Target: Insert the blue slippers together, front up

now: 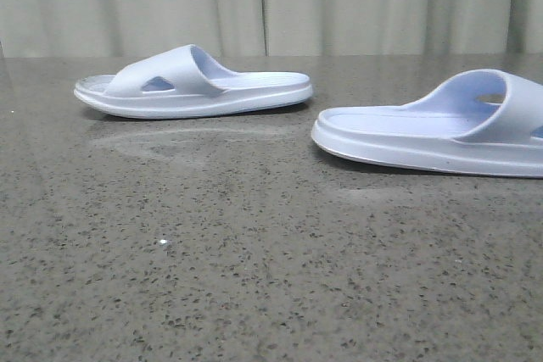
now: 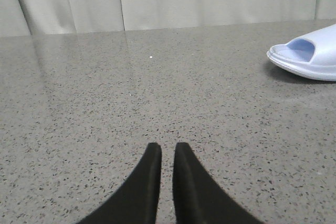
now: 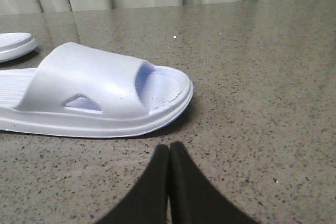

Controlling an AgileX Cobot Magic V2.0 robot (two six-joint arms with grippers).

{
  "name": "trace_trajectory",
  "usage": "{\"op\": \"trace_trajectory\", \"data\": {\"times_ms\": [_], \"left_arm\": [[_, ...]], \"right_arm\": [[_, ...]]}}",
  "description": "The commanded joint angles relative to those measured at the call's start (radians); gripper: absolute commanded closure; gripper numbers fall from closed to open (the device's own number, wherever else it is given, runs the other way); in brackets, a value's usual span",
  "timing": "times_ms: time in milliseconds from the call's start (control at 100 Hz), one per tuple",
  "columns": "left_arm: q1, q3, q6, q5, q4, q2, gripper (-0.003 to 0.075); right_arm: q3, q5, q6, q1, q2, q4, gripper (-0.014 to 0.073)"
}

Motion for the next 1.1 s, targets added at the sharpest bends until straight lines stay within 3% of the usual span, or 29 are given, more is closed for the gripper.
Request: {"op": "trace_trajectory", "data": {"times_ms": [0,1090], "left_arm": [[0.004,0.009,-0.003,-0.072,-0.012,-0.03,0.0705],[0.004,0.009,-0.003,-0.094,-0.012,-0.03,0.0705]], "right_arm": [[0.023,-0.073,-0.005,-0.006,-0.016,0.002,0.0683],[0.023,-0.108,-0.005,-0.006,-0.016,0.004,0.0683]]}}
